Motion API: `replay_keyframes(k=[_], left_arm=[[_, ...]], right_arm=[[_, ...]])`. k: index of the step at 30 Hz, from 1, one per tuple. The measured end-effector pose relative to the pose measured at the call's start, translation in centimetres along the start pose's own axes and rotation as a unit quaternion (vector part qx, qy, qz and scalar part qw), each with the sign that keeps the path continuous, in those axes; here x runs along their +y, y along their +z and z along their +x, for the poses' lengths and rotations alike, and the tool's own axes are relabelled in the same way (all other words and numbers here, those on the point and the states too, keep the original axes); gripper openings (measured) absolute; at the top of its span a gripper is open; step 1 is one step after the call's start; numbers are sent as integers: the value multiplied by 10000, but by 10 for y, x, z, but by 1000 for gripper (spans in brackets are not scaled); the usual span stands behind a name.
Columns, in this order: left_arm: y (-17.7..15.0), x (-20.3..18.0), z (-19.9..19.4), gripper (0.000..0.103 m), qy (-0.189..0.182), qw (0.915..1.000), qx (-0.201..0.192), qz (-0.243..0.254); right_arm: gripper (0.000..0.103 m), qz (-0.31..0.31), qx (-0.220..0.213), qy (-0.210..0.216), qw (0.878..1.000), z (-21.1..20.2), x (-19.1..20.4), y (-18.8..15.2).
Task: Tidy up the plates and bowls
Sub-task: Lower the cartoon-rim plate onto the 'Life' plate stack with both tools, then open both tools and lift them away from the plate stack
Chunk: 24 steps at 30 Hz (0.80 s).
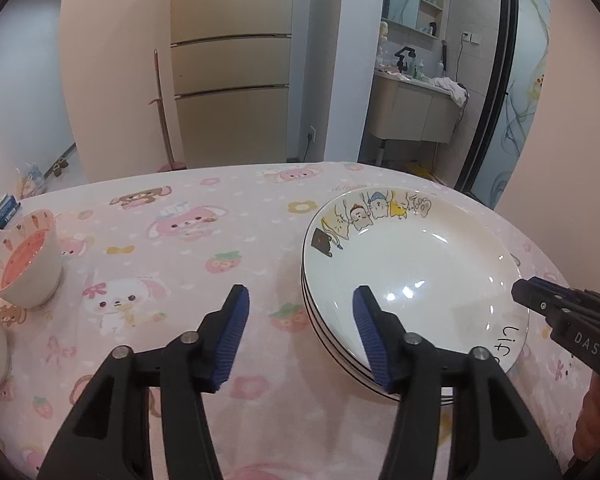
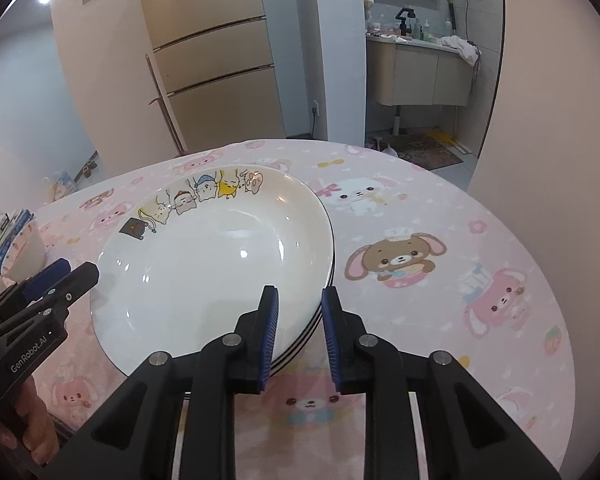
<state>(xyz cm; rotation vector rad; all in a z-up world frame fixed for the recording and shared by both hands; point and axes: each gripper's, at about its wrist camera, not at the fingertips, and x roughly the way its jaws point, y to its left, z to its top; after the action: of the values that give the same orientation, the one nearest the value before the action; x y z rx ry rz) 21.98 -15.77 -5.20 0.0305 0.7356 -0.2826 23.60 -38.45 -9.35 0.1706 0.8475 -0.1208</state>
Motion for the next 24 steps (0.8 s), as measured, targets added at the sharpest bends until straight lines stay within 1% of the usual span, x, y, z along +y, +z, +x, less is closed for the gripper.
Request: replay_keyframes(k=[1, 4, 5, 6, 7, 8, 10, 12, 14, 16, 18, 20, 21, 23, 24], left_arm=[[0, 0, -1, 63, -10, 10000, -25, 3], [2, -1, -6, 68, 20, 9998, -171, 52], [2, -2, -8, 70, 50, 9997, -225, 107], [2, -3, -10, 76, 77, 9995, -271, 150], [2, -5, -12, 80, 114, 9992, -324, 188], [3, -6, -14, 83, 151, 9990, -354, 225], [4, -8, -17, 89, 258, 9983, -409, 322], [6, -6, -27, 91, 330, 9975, -545, 297], [12, 0, -41, 92, 208, 9977, -644, 43], [21, 3, -62, 96, 0, 9964, -849, -64], [27, 1, -84, 101, 55, 9934, -1146, 95], [31, -1, -108, 102, 236, 9882, -1478, 335], [33, -1, -117, 102, 305, 9863, -1553, 470], [34, 1, -133, 102, 405, 9832, -1657, 651], [32, 4, -142, 102, 451, 9814, -1742, 671]], right_arm=[[25, 30, 3, 27, 10000, 0, -1, 1], [26, 152, 0, 100, 9998, -1, -6, 2], [30, 214, -32, 135, 9997, -2, -8, 3], [34, 262, -87, 170, 9995, -4, -10, 4], [48, 286, -144, 201, 9993, -6, -11, 5], [58, 296, -261, 266, 9989, -10, -11, 5], [59, 246, -475, 353, 9979, -18, -12, 6], [60, 189, -632, 388, 9971, -26, -11, 7], [68, 289, -729, 450, 9959, -34, -14, 9], [69, 341, -828, 581, 9943, -45, -15, 11], [69, 292, -970, 674, 9926, -60, -14, 12], [70, -6, -1238, 749, 9895, -81, -8, 12], [70, -244, -1440, 701, 9868, -95, -3, 12], [78, -454, -1716, 569, 9825, -116, 6, 11], [80, -492, -1788, 572, 9810, -123, 9, 11]])
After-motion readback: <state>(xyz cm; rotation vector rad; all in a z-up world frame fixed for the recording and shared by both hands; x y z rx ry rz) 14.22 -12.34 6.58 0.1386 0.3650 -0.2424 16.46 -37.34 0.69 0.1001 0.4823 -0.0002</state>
